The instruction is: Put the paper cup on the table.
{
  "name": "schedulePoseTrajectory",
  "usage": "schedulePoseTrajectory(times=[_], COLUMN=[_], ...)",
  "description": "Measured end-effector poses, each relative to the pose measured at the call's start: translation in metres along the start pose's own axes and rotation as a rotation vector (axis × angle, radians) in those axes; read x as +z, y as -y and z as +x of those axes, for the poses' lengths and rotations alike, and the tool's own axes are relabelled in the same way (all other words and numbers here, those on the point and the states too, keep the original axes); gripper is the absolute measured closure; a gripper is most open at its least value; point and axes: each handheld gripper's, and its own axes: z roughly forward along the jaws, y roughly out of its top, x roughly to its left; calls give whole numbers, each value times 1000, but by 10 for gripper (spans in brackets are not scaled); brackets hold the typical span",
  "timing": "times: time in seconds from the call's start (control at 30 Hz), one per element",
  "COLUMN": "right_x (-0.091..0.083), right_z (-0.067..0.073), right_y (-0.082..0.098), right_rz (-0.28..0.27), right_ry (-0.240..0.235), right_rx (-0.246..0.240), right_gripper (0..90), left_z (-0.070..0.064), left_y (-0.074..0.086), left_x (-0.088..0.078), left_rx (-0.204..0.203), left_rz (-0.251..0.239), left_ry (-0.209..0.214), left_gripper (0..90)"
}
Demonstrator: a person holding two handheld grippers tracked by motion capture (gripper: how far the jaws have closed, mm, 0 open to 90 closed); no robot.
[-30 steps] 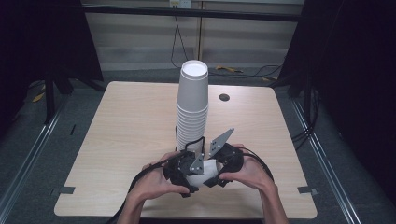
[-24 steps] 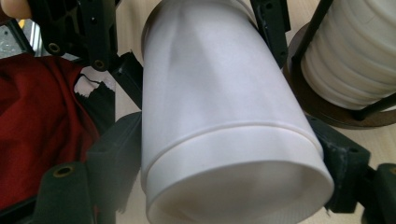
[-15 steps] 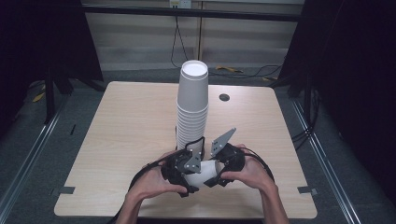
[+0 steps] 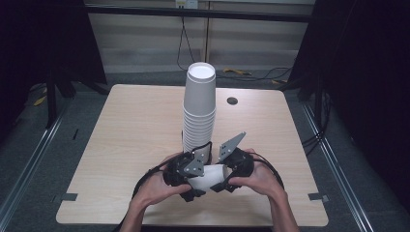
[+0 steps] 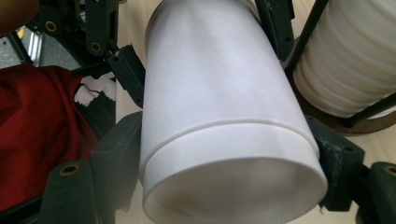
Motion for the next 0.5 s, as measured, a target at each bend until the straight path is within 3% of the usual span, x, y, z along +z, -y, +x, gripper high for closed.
schedulePoseTrajectory(times=[0.1, 0.23, 0.5], right_x=[-1, -2, -5], right_z=[1, 1, 0], right_y=[-1, -1, -1], right_rz=[-3, -11, -34], right_ry=[3, 5, 9], right_rx=[2, -3, -1], right_gripper=[238, 238, 235], left_z=[1, 3, 4], left_y=[1, 3, 3], left_x=[-4, -9, -16], left_rx=[-7, -30, -36], left_rz=[-20, -85, -139], left_ry=[14, 18, -7], left_gripper=[138, 138, 131])
